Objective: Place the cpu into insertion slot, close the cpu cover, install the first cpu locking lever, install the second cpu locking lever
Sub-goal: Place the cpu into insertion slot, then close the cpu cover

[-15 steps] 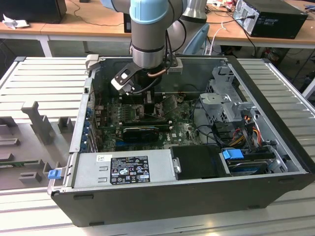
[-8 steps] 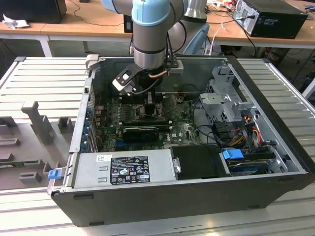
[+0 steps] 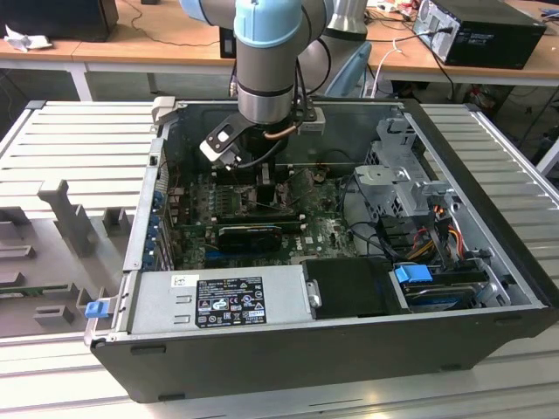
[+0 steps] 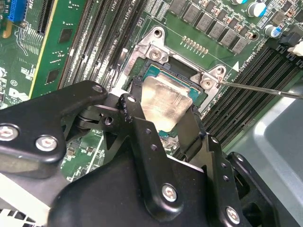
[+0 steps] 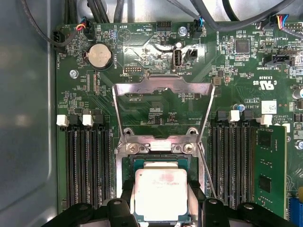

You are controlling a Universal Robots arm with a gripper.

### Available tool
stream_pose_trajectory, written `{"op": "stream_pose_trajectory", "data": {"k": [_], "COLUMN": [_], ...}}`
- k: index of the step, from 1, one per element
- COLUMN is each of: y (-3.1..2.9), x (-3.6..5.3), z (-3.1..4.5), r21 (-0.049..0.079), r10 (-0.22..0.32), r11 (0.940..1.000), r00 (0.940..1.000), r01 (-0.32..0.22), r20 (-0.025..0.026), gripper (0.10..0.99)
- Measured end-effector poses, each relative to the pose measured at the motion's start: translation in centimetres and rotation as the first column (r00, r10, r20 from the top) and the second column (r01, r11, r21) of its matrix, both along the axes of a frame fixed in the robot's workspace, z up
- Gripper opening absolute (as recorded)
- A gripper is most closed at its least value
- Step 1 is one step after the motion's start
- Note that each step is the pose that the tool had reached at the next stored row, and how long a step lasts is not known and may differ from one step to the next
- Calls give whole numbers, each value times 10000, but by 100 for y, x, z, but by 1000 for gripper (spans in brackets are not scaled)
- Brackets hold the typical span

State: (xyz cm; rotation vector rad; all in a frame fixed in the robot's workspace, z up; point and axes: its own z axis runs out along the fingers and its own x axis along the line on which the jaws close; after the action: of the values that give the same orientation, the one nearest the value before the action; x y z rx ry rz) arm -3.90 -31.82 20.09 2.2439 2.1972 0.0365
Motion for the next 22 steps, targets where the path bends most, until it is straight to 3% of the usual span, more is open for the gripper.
{"op": "stream_pose_trajectory", "data": {"k": [3, 4, 10, 12, 14, 15, 16, 22], "y": [0, 0, 0, 0, 1, 0, 0, 1], "x": [3, 4, 4, 5, 5, 5, 5, 5], "z": [0, 0, 56, 94, 105, 111, 126, 159], "r21": [1, 1, 10, 6, 4, -15, -32, -42], "r10": [-1, -2, -8, -11, -11, -12, -16, -33], "r11": [10000, 10000, 10000, 10000, 10000, 10000, 10000, 10000], "r00": [10000, 10000, 10000, 10000, 10000, 10000, 10000, 10000], "r01": [1, 2, 8, 11, 11, 12, 16, 33], "r20": [1, 0, 0, 0, 3, 0, 0, 2], "gripper": [545, 612, 612, 408, 286, 165, 106, 106]}}
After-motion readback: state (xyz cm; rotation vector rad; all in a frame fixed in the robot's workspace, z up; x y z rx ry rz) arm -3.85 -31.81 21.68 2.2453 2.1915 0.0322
